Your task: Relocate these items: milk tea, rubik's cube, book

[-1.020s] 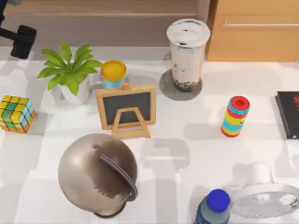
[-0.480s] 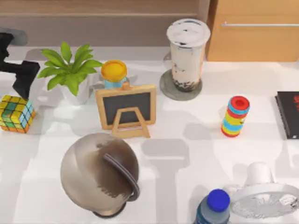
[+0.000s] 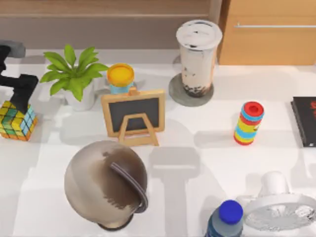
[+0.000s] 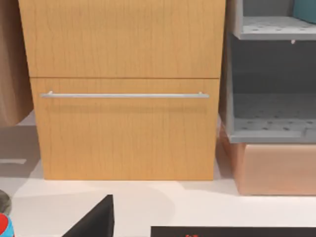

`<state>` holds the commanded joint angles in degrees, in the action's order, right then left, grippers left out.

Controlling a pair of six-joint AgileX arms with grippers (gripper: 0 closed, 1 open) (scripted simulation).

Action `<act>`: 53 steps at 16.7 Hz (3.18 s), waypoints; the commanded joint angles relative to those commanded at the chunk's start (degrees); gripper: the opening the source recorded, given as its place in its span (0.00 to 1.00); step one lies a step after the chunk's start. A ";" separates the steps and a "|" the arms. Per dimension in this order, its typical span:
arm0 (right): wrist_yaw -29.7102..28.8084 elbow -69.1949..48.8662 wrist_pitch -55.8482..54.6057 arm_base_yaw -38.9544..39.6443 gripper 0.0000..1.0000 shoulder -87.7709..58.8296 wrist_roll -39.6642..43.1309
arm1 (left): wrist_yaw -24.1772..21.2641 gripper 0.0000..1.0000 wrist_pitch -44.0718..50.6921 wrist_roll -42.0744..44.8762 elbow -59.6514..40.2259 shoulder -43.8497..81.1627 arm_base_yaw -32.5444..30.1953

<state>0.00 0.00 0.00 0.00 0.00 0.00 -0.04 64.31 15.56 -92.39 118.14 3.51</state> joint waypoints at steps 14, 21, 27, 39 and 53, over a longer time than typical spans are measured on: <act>0.00 0.00 0.00 0.00 1.00 0.00 0.00 | -0.10 0.62 -7.32 -1.70 4.48 2.78 -1.81; 0.00 0.00 0.00 0.00 1.00 0.00 0.00 | -0.10 0.10 -7.32 -1.70 4.48 2.78 -1.81; 0.00 0.00 0.00 0.00 1.00 0.00 0.00 | -0.10 0.00 -7.32 -1.70 4.48 2.78 -1.81; 0.00 0.00 0.00 0.00 1.00 0.00 0.00 | -0.41 0.00 -1.55 3.98 2.28 -3.21 -2.40; 0.00 0.00 0.00 0.00 1.00 0.00 0.00 | 1.63 0.00 -1.98 -1.98 0.05 -1.30 -1.55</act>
<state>0.00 0.00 0.00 0.00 0.00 0.00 1.59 62.33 13.58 -92.35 116.84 1.96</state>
